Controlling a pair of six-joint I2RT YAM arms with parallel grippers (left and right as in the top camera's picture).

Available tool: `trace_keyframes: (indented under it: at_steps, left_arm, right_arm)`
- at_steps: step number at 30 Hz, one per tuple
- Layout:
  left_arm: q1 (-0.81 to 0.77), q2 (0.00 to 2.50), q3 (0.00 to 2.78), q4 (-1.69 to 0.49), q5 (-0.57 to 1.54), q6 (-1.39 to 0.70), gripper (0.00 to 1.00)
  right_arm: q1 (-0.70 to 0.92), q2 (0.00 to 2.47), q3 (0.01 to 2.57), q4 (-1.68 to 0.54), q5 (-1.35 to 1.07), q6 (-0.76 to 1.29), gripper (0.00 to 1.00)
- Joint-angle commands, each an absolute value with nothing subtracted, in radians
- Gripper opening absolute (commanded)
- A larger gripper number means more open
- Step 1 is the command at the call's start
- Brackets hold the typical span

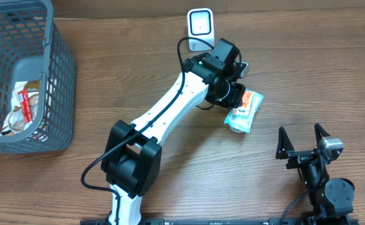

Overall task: Scan the item barcode
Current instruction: 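Lower the packs onto the table and open the left gripper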

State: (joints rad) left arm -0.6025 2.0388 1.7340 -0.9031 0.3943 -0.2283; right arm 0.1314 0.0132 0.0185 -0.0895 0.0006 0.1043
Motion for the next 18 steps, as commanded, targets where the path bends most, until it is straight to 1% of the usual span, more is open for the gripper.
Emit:
trace_keyframes:
  at_steps: [1, 5, 12, 15, 18]
  left_arm:
    - [-0.603, 2.043, 1.737, -0.9, 0.418, -0.208, 0.04]
    - [-0.579, 1.996, 1.762, -0.908, 0.398, -0.202, 0.04]
    - [-0.519, 1.876, 1.765, -0.949, 0.297, -0.201, 0.04]
    - [-0.501, 1.85, 1.765, -1.015, 0.205, -0.201, 0.04]
    - [-0.498, 1.845, 1.764, -1.096, 0.048, -0.202, 0.04]
  right_arm:
    - [0.128, 0.01, 0.008, -0.084, 0.007, 0.1, 1.0]
    - [0.128, 0.01, 0.008, -0.084, 0.007, 0.1, 1.0]
    - [0.128, 0.01, 0.008, -0.084, 0.007, 0.1, 1.0]
    - [0.128, 0.01, 0.008, -0.084, 0.007, 0.1, 1.0]
    - [0.128, 0.01, 0.008, -0.084, 0.007, 0.1, 1.0]
